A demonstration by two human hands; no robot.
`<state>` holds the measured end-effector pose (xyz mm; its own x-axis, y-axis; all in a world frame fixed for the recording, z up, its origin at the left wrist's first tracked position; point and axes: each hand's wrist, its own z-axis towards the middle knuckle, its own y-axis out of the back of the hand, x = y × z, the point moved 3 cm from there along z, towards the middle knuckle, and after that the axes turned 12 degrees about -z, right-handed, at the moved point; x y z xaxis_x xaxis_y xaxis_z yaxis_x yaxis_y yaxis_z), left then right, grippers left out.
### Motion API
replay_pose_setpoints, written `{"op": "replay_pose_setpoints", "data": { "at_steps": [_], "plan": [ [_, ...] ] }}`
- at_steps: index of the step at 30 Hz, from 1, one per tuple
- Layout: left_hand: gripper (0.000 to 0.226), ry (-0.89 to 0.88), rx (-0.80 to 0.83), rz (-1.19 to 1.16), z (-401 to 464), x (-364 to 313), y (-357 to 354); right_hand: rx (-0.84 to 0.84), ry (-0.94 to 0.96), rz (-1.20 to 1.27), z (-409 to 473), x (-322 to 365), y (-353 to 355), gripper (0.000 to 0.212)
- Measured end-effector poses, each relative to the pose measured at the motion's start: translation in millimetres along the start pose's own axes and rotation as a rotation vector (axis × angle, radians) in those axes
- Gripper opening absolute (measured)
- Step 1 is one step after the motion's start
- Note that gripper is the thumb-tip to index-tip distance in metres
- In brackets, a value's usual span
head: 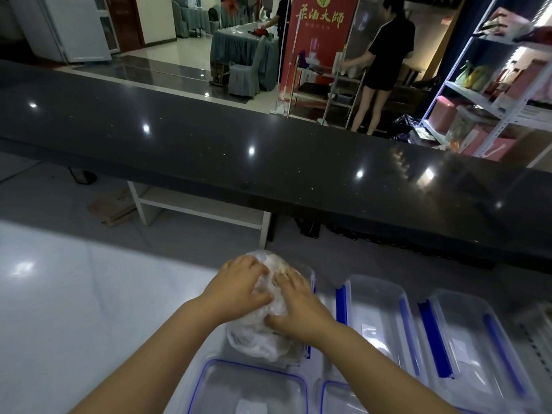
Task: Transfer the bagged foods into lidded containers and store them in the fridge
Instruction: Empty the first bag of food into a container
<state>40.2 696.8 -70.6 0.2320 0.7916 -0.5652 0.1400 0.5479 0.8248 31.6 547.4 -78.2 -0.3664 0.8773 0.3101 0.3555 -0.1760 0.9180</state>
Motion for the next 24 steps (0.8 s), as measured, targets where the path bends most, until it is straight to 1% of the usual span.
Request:
{"op": "replay_pose_setpoints", "data": {
  "at_steps": [1,2,4,8,10,12,13,14,16,18,19,21,23,24],
  "plan": [
    [0.059,-0.005,-0.027,-0.030,0.1,-0.7,0.5,-0.016,0.026,-0.019,-2.2,2.0,-1.8,0.083],
    [0.066,-0.009,-0.020,-0.049,0.8,-1.0,-0.7,-0.031,0.050,-0.050,-4.5,2.4,-4.2,0.081],
    [0.073,-0.019,0.062,-0.050,4.0,-1.8,-5.9,-0.044,0.072,-0.134,-5.5,-2.7,-8.2,0.080],
    [0.065,-0.007,0.245,0.025,14.2,0.2,-17.6,-0.034,0.037,-0.422,3.6,-21.1,-2.3,0.081],
    [0.064,0.015,0.273,0.031,17.6,0.1,-19.2,0.006,-0.024,-0.448,6.5,-26.7,-0.8,0.079],
    [0.063,0.033,0.270,0.039,18.3,-1.8,-16.6,0.042,-0.057,-0.389,4.8,-25.3,-2.8,0.077],
    [0.062,0.047,0.275,0.040,17.7,-3.9,-14.2,0.035,-0.058,-0.357,3.0,-22.5,-3.4,0.076],
    [0.061,0.061,0.283,0.032,17.4,-5.5,-12.4,0.002,-0.052,-0.330,0.4,-20.0,-3.0,0.074],
    [0.059,0.093,0.294,-0.019,16.1,-5.5,-10.8,-0.116,-0.031,-0.295,-5.1,-16.5,1.4,0.068],
    [0.060,0.137,0.242,-0.121,12.4,-6.4,-8.4,-0.186,-0.023,-0.226,-8.9,-17.1,5.4,0.057],
    [0.064,0.132,0.211,-0.168,8.9,-10.5,-6.0,-0.199,-0.030,-0.151,-9.6,-18.3,7.0,0.050],
    [0.082,0.075,0.195,-0.206,-2.2,-24.3,-0.7,-0.229,-0.076,0.043,-8.5,-21.1,11.7,0.043],
    [0.101,0.040,0.200,-0.162,-12.8,-37.6,3.7,-0.303,-0.118,0.213,-4.8,-20.6,22.4,0.038],
    [0.104,0.041,0.179,-0.124,-13.3,-38.5,3.3,-0.347,-0.119,0.282,-2.9,-18.6,29.7,0.037]
  ]
}}
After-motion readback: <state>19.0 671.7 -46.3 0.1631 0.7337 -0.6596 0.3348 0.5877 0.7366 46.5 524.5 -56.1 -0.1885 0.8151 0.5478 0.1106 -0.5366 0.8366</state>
